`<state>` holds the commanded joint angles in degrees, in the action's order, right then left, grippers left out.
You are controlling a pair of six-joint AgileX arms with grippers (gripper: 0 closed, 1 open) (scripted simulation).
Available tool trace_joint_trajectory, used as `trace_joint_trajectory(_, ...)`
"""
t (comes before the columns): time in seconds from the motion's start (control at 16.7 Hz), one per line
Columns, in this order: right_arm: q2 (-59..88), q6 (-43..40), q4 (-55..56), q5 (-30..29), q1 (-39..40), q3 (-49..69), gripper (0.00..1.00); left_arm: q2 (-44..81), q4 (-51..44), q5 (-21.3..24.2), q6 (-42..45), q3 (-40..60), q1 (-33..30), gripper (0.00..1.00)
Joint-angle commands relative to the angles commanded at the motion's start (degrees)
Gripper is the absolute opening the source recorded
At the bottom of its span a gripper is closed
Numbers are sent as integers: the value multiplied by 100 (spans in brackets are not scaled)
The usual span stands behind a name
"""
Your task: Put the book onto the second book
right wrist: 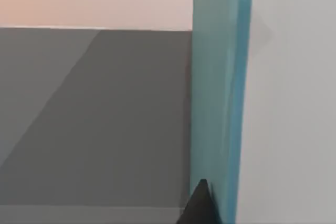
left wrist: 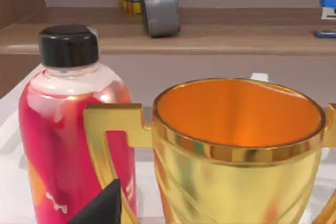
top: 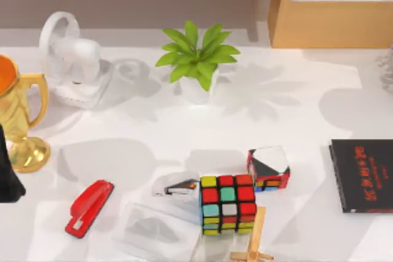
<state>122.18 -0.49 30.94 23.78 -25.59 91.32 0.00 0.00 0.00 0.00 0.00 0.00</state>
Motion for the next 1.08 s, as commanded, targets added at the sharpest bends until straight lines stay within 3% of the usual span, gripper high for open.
trace_joint_trajectory(1.08,-303,75,-86,8,-38,-179,0,0,0,0,0,0,0,100)
